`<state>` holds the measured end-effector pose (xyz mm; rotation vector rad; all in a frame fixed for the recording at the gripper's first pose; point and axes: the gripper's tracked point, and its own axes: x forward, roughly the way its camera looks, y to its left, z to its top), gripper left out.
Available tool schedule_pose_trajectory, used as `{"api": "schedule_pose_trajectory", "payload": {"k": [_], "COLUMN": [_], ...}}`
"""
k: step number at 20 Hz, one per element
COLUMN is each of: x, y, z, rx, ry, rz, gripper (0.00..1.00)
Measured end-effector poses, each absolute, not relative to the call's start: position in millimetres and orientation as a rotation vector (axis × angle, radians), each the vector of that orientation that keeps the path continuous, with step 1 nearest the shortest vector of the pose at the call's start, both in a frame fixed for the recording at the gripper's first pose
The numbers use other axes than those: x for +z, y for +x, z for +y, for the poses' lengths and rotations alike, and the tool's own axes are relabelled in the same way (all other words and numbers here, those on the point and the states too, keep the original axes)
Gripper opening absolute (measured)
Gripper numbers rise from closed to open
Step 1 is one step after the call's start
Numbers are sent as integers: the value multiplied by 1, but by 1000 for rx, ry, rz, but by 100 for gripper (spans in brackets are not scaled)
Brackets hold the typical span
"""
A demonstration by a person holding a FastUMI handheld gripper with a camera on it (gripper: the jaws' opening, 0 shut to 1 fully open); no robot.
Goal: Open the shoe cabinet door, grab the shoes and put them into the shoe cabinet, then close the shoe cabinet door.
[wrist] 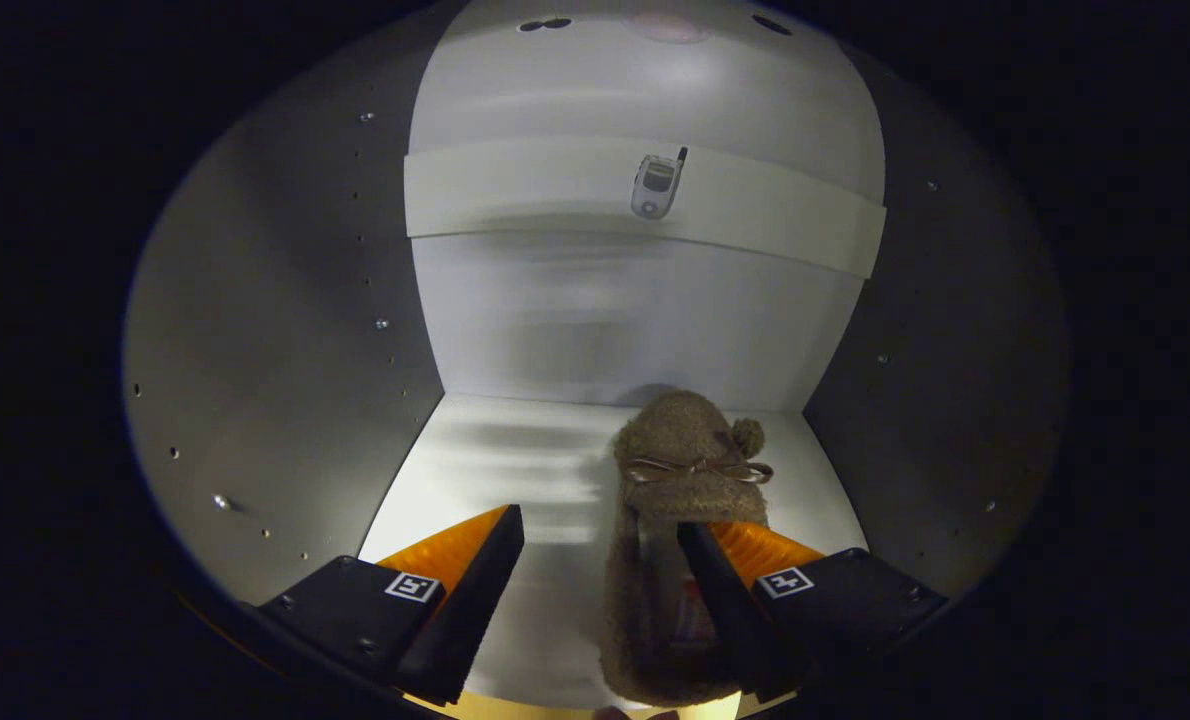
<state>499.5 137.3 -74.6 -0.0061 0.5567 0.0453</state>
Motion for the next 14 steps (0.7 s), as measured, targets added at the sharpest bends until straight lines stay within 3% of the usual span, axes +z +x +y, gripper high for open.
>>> {"api": "schedule_pose_trajectory", "payload": {"k": [7,14], "x": [-30,60], "y": [467,394], "z": [128,117], "rx": [53,64], "ry": [12,51], "rz": [462,131], "gripper": [98,98]}}
